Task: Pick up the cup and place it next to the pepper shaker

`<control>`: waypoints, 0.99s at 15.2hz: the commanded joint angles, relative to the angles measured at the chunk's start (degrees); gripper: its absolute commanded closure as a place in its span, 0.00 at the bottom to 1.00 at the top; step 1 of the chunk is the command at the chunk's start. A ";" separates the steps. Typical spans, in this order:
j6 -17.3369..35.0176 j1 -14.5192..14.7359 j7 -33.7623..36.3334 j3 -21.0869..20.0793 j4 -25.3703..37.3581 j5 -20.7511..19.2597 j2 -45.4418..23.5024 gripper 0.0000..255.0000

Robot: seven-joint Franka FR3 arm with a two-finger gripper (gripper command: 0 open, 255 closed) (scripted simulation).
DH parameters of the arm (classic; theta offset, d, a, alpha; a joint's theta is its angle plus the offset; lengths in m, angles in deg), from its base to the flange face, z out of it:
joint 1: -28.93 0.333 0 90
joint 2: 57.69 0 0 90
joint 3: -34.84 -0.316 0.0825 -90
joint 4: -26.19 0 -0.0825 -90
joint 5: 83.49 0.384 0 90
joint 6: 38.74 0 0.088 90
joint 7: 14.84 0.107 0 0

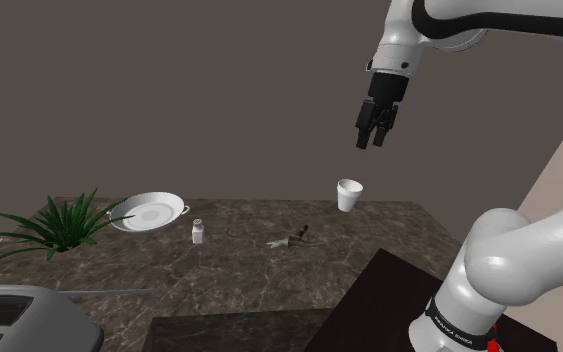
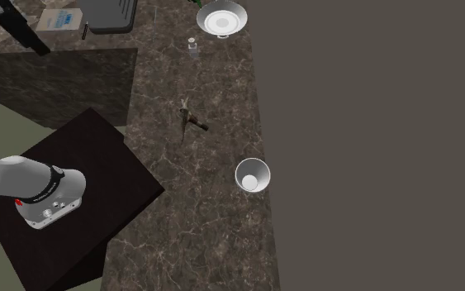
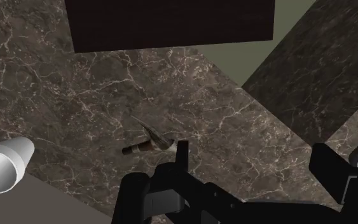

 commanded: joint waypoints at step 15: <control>18.91 -3.65 -15.69 11.22 -6.78 -8.70 -13.24 0.00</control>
